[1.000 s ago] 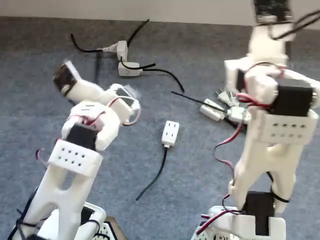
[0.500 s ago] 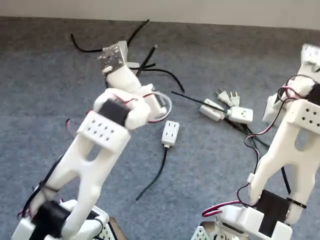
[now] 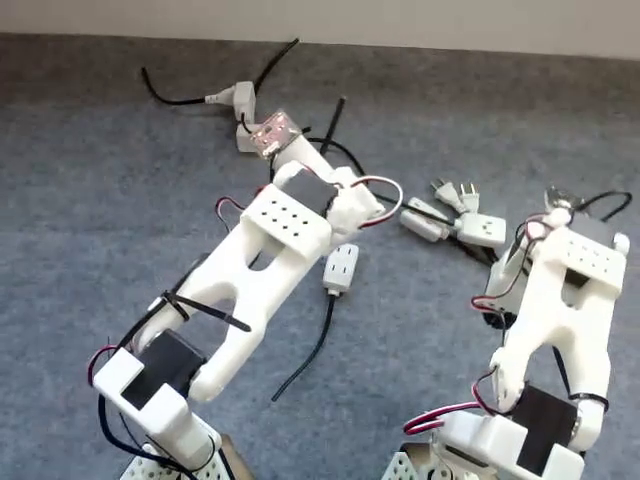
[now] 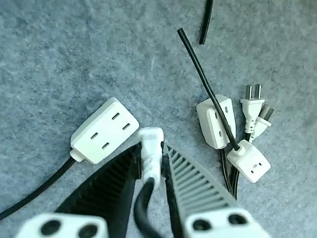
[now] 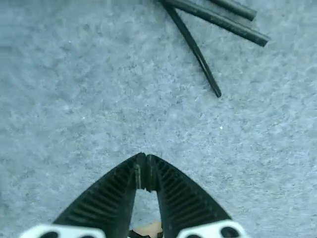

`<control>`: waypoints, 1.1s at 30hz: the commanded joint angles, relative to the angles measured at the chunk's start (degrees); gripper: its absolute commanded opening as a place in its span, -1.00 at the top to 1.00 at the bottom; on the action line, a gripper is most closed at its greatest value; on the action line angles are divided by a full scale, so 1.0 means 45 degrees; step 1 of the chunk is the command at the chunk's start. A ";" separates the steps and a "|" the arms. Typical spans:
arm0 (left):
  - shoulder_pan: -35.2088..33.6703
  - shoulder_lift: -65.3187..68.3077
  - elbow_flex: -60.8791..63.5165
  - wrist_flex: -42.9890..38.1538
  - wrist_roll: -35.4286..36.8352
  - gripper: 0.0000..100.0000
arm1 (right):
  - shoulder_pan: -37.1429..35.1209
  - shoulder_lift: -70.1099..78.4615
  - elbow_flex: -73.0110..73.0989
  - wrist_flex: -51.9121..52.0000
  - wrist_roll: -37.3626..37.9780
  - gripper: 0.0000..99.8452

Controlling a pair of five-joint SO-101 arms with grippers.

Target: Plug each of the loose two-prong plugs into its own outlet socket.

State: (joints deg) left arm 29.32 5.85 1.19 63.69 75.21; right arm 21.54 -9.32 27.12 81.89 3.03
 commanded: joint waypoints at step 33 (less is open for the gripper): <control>-0.0654 0.2452 -0.0225 -0.0645 0.4884 0.99 | 0.0244 -0.0088 0.1280 -0.1944 -0.2090 0.99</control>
State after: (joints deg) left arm 24.40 16.66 1.54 61.41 97.27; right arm 22.07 -9.32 33.19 73.63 -5.67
